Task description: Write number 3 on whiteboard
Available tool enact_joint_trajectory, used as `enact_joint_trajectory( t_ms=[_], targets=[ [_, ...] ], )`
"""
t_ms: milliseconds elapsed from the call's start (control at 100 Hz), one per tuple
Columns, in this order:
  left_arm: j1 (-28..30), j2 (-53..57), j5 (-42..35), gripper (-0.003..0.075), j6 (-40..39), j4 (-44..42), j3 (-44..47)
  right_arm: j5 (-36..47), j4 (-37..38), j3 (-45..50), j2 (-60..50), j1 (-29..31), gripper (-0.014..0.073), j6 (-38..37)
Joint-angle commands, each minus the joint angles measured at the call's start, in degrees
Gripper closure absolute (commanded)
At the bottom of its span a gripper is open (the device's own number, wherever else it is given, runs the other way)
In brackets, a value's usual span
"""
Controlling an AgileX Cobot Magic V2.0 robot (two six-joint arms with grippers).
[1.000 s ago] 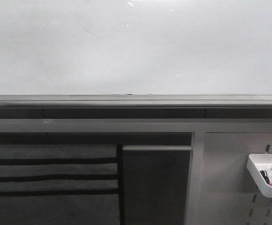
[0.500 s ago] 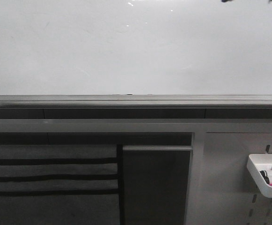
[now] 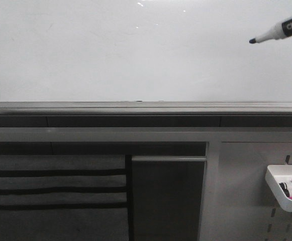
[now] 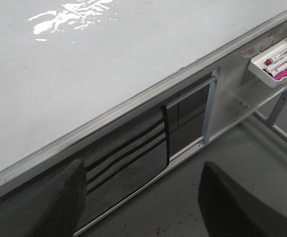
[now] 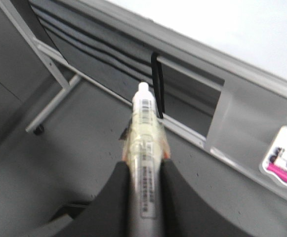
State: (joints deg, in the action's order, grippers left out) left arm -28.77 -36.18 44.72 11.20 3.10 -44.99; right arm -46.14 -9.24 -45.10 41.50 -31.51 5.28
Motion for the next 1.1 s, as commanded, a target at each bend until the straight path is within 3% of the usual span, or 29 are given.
enact_joint_trajectory(
  t_ms=[0,200,460,730,1090],
  targets=[
    [0.2,0.0,-4.5,0.0271,-0.6,0.8,-1.5,6.9,-1.6,-1.6,0.4,0.4,0.065,-1.0],
    [0.2,0.0,-4.5,0.0272,-0.6,0.8,-1.5,6.5,-1.7,-7.6,7.9,0.4,0.065,-3.7],
    [0.2,0.0,-4.5,0.0281,-0.6,0.8,-1.5,3.6,0.5,-22.0,25.6,0.4,0.065,-3.6],
    [0.2,0.0,-4.5,0.0281,-0.6,0.8,-1.5,14.2,1.9,-25.9,36.3,0.4,0.065,-2.7],
    [0.2,0.0,-4.5,0.0281,-0.6,0.8,-1.5,22.7,5.8,-25.9,40.7,0.4,0.065,-2.7]
  ],
)
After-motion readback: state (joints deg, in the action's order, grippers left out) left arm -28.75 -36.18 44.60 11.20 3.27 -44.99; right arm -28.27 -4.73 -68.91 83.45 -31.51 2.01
